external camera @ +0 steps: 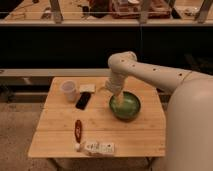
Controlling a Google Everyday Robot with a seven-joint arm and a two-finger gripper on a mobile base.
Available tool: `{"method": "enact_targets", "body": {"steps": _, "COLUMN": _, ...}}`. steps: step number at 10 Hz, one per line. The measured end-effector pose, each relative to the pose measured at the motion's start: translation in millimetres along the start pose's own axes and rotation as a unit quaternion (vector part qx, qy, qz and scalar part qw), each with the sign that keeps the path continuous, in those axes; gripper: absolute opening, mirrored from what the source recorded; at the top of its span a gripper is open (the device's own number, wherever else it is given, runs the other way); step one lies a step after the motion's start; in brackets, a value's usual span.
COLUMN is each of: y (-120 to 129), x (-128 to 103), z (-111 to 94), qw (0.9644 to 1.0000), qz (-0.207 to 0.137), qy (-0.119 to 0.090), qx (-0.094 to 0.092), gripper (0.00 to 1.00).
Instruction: Place the pepper in the ceramic cup
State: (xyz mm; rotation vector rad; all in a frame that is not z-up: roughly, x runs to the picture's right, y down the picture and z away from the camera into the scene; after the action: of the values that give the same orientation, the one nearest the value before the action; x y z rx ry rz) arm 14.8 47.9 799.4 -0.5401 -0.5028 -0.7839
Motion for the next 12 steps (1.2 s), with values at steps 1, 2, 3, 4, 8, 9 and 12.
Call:
{"method": "enact_targets", "body": {"steps": 1, "y": -18.0, "x": -18.5, "z": 9.6, "qw": 1.0, "qz": 0.002, "qy": 0.002, "qx": 0.006, "gripper": 0.8}}
{"method": "enact_targets", "body": {"steps": 2, "y": -32.1, "x": -32.2, "z": 16.3, "qw": 0.9999, "qz": 0.003, "qy": 0.004, "qx": 0.01, "gripper": 0.8}}
{"method": "enact_targets", "body": {"steps": 3, "y": -48.9, "x": -49.0, "z": 25.2, "qw": 0.9999, "qz": 0.005, "qy": 0.007, "qx": 0.015, "gripper": 0.8}}
{"method": "enact_targets", "body": {"steps": 4, "y": -61.2, "x": -62.1, "z": 32.1, "qw": 0.9997, "qz": 0.007, "qy": 0.009, "qx": 0.02, "gripper": 0.8}}
{"method": "enact_targets", "body": {"steps": 8, "y": -74.9, "x": -82.3, "z": 47.2, "qw": 0.999, "qz": 0.017, "qy": 0.019, "qx": 0.036, "gripper": 0.8}}
{"method": "enact_targets", "body": {"steps": 9, "y": -74.8, "x": -81.9, "z": 46.9, "qw": 0.999, "qz": 0.018, "qy": 0.02, "qx": 0.036, "gripper": 0.8}}
{"method": "enact_targets", "body": {"steps": 12, "y": -75.5, "x": -83.0, "z": 47.2, "qw": 0.9991, "qz": 0.016, "qy": 0.019, "qx": 0.035, "gripper": 0.8}}
